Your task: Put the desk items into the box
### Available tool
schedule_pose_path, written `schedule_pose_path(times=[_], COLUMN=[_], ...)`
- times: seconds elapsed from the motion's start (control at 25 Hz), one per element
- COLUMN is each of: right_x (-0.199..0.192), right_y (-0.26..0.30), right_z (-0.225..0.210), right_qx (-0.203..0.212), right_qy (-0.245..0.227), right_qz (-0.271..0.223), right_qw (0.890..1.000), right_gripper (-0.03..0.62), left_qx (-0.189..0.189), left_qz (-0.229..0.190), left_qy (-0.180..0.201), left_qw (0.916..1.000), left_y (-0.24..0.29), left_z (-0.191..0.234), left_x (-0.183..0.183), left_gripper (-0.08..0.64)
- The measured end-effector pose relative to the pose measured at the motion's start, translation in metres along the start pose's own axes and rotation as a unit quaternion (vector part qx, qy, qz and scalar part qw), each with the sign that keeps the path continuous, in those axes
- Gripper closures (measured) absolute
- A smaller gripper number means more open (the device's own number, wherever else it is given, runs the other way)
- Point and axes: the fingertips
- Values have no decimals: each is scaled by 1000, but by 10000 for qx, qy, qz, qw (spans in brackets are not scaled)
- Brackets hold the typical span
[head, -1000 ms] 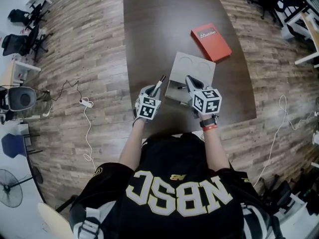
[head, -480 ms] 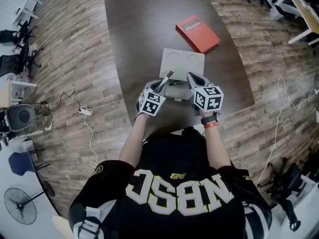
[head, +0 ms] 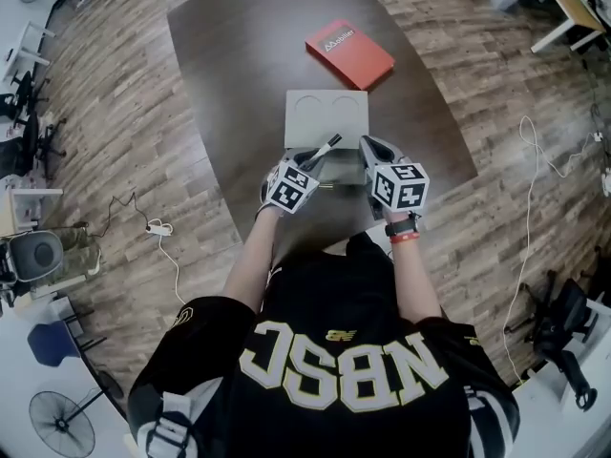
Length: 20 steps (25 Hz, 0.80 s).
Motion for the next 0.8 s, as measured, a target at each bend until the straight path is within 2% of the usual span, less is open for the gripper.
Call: schedule_pose_path(times=[0.16,0.36,0.8], right_x=[-7,-22,-35], right_y=[-11,-19,-30], right_z=[-11,-20,-25], right_qx=[-175,-303,-548], right_qy=[131,266,506], right_qz=[-11,33,51], right_qw=[9998,9992,9972], right_gripper=[584,584,584], left_qx=[-398,-795,-1155], left_qz=[202,529,1048], left_qy=[356,759,1129], left_qw=[9984,9925,9813], left_y=[15,30,49], left_z=[-16,-31,-45], left_x=[0,-8,-34], left_gripper=[483,483,482])
Point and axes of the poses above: the fingertips, and each gripper's own axes: y forward along the fingers, z to its left, x out of its top, and after that the axes turned 6 degrees about -y, right-handed
